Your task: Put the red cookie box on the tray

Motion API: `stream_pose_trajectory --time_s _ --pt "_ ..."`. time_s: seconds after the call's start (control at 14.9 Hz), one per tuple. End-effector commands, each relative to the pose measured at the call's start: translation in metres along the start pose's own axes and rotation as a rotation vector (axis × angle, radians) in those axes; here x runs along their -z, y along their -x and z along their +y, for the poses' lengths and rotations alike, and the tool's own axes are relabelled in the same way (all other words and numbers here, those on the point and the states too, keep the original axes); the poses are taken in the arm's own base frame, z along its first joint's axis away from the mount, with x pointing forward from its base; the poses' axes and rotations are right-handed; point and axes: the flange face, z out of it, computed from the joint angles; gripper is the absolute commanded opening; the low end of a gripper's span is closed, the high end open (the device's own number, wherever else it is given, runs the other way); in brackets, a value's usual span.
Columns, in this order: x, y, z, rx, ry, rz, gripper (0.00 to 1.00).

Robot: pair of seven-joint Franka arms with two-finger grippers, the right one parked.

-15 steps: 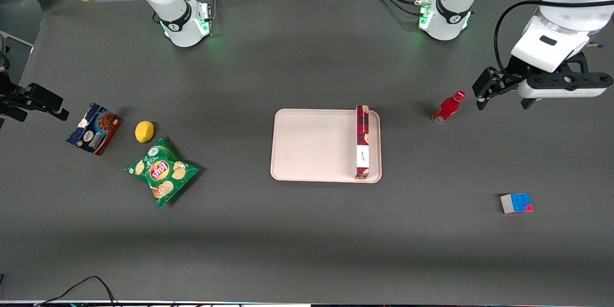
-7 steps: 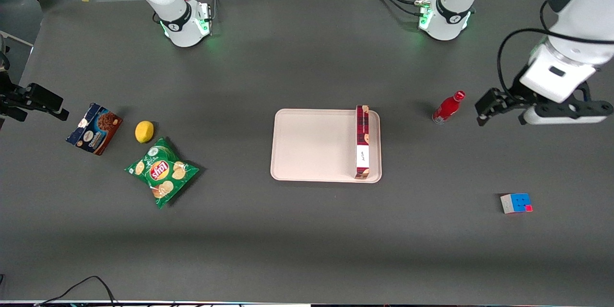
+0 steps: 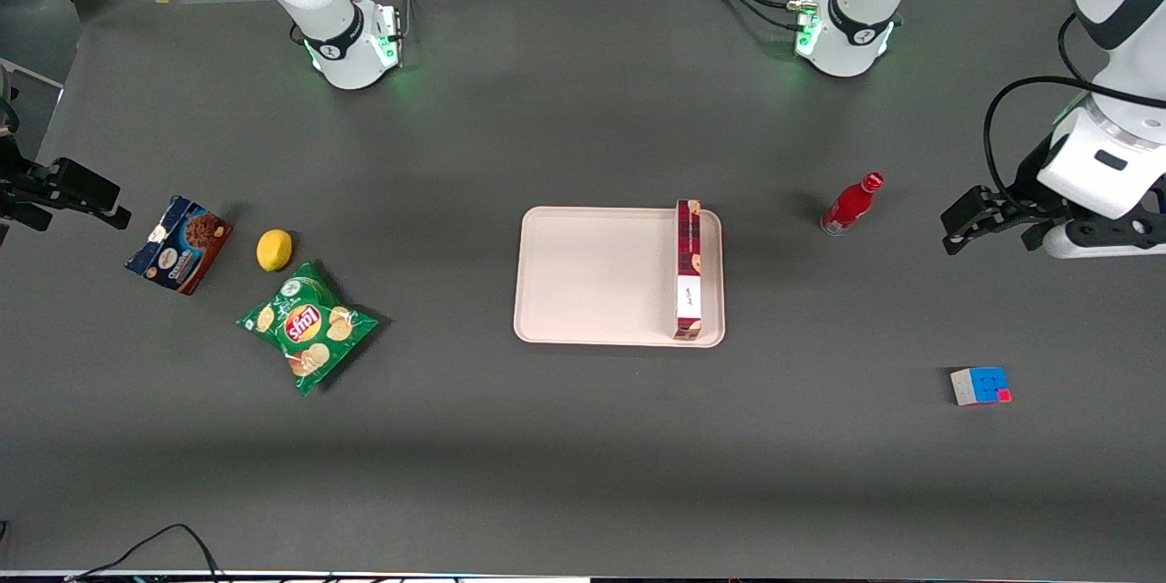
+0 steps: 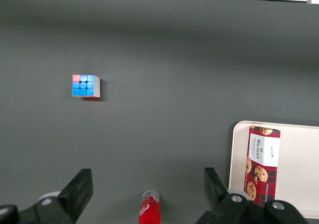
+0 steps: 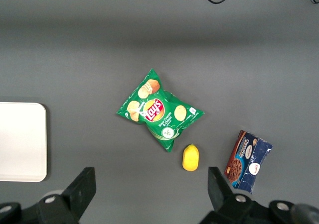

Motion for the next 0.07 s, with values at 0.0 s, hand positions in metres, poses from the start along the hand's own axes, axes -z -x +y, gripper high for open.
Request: stream_pose_trajectory --time_s 0.0 --pt "0.0057 -0.0021 -0.0027 -0.020 0.008 -0.006 1.00"
